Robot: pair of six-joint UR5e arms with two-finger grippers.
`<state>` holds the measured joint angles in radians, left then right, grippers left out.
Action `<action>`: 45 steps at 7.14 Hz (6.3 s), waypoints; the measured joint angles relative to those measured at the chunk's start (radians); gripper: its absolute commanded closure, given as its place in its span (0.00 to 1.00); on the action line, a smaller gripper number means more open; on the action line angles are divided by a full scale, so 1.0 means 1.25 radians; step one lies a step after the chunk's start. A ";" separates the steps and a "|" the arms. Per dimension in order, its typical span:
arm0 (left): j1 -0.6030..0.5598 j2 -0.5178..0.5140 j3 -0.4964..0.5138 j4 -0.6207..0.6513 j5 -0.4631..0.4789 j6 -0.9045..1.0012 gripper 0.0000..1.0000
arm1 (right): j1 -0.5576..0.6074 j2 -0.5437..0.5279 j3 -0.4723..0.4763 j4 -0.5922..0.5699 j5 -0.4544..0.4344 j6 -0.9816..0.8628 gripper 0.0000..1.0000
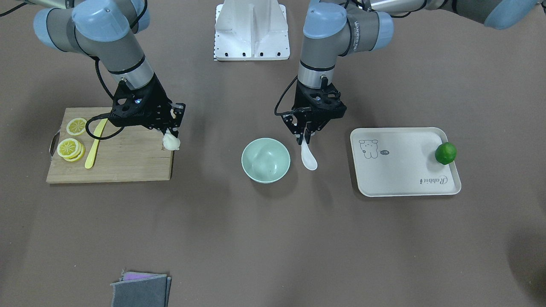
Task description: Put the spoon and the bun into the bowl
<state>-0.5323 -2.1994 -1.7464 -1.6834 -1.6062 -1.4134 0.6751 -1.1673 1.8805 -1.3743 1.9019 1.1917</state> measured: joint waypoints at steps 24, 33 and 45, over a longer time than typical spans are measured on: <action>-0.159 0.198 -0.139 0.050 0.041 0.357 0.02 | -0.116 0.336 -0.336 0.171 -0.145 0.095 0.00; -0.390 0.336 -0.163 0.055 -0.146 0.596 0.02 | 0.152 -0.057 -0.028 -0.149 -0.057 -0.458 0.00; -0.879 0.490 0.040 0.047 -0.528 1.029 0.02 | 0.724 -0.356 -0.173 -0.070 0.377 -0.795 0.00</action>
<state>-1.6306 -1.5868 -1.6968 -1.6245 -2.2667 -0.1276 1.5806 -1.6130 1.6643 -1.4613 2.3734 0.1983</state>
